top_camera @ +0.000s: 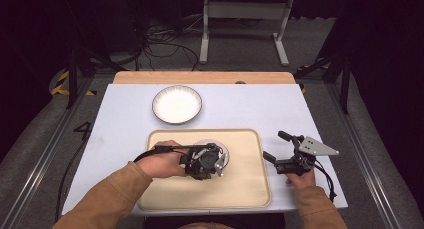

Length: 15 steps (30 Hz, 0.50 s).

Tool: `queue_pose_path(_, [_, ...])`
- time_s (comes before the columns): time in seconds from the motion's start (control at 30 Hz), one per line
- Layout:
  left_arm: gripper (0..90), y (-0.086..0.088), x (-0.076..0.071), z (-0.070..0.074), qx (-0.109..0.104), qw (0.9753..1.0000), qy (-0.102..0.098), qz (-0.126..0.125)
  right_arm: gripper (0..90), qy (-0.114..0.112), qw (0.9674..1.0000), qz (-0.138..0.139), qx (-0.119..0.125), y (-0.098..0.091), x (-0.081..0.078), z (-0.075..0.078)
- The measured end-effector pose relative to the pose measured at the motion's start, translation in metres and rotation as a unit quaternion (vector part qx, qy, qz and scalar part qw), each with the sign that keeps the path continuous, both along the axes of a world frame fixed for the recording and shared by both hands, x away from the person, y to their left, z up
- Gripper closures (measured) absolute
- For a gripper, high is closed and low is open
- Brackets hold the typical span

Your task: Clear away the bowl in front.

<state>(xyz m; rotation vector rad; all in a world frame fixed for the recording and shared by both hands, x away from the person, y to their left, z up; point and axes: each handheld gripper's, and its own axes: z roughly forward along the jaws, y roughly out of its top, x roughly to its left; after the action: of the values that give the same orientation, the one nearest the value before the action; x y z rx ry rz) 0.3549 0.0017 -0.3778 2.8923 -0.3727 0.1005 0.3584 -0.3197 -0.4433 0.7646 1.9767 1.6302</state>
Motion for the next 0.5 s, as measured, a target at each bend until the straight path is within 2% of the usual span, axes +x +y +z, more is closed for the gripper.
queue_pose_path(0.1, [83.4,-0.0007,0.0002,-0.0011,0.007,1.0,0.004,0.002,3.3,0.0,1.0,0.0,0.0,0.0,0.0,0.0])
queue_pose_path(0.5, [79.9,-0.003,-0.0014,-0.0064,0.014,0.9996,0.022,-0.001,3.3,0.0,1.0,0.001,0.0,-0.0001,0.0003,0.0])
